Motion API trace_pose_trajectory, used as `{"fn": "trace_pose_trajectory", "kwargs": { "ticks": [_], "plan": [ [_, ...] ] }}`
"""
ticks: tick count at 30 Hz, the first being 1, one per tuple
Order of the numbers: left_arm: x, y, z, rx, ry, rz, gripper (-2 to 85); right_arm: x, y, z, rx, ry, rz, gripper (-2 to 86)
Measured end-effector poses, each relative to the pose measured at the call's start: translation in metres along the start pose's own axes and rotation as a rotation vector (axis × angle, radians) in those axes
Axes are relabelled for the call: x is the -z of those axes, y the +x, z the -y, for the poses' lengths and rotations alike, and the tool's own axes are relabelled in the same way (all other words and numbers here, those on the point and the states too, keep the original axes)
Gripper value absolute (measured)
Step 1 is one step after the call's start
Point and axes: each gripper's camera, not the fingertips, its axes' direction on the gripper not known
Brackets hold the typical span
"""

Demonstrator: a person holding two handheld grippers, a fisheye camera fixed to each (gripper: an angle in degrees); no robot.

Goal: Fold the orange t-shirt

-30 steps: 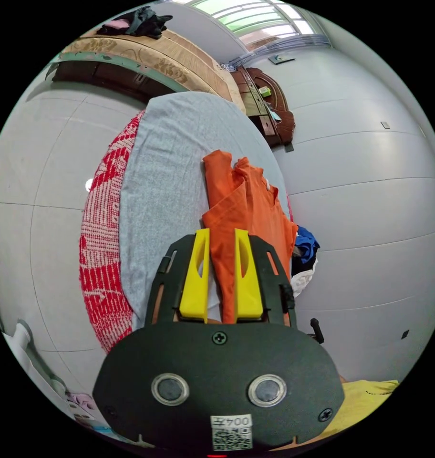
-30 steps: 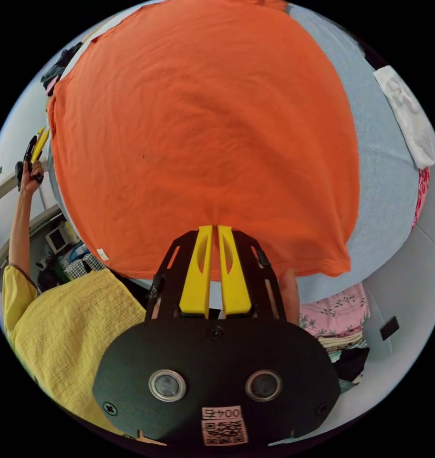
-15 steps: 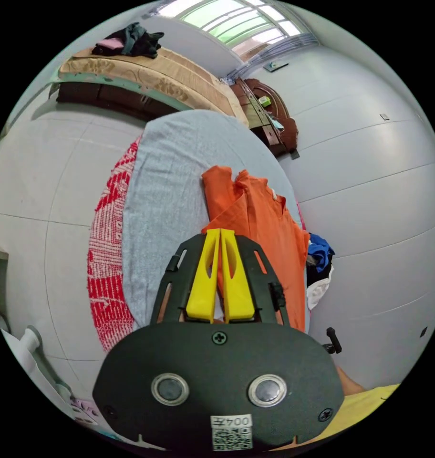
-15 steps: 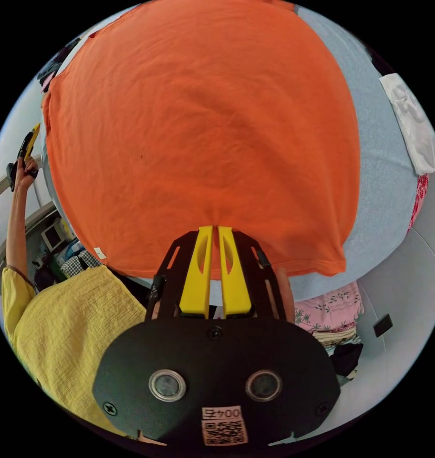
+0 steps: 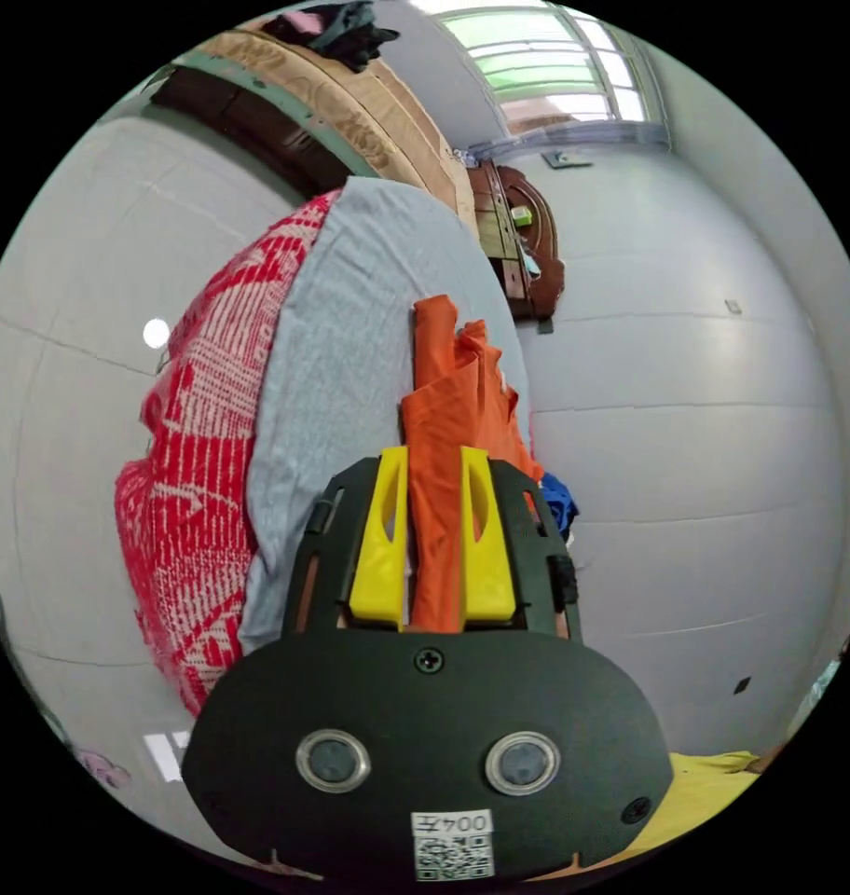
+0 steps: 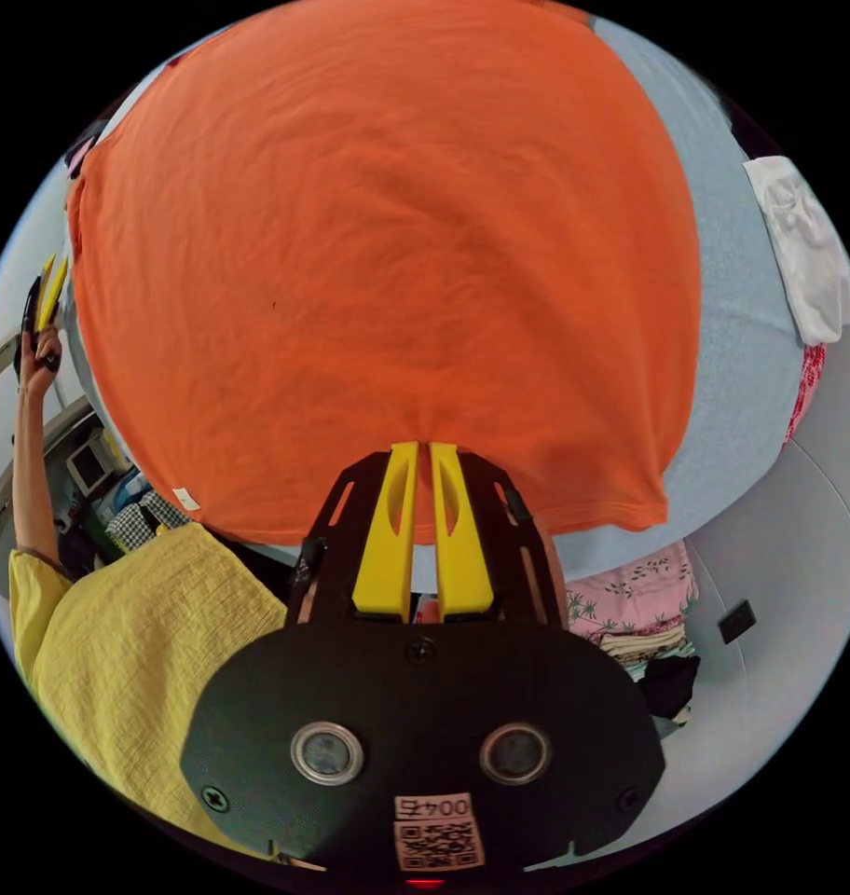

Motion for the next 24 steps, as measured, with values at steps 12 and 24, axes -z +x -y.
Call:
{"fn": "trace_pose_trajectory", "kwargs": {
  "ticks": [12,24],
  "plan": [
    [-0.027,-0.004,0.019,-0.016,-0.046,0.019,7.4,0.007,0.009,-0.004,-0.01,0.01,0.023,3.7],
    [0.005,0.037,-0.049,-0.09,0.21,0.173,1.5,0.014,0.028,-0.014,-0.004,0.008,0.059,3.9]
  ]
}}
